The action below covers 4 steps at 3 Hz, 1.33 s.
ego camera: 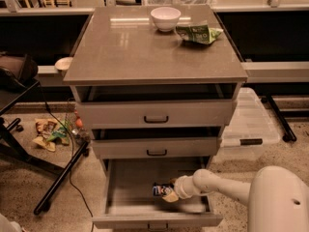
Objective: Pick pepsi can from bottom drawer and place on counter
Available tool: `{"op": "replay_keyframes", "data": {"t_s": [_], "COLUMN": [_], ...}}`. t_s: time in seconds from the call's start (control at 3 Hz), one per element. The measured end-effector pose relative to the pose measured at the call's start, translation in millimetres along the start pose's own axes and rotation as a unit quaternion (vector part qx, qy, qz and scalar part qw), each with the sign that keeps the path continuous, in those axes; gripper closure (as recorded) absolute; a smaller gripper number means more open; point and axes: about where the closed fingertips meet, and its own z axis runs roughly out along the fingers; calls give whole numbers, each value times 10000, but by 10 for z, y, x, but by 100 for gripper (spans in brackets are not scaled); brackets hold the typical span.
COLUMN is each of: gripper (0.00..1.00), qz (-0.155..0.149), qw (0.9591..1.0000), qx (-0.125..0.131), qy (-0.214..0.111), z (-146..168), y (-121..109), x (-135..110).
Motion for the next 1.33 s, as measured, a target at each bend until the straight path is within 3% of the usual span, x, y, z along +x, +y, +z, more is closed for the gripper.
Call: {"op": "replay_keyframes", "data": {"t_s": [0.33,0.67,1.0,1.33], "gripper": [100,100,100,100], "qz": [0,77,84,-33], "qw": [10000,9999,9989,9970], "qx": [0,1,428,757], "qy": [-1,-134,-196,-176], "z": [-2,-390,-1266,-1832], "y": [0,-43,-51,77], "x": [-1,-140,-444,-741]}}
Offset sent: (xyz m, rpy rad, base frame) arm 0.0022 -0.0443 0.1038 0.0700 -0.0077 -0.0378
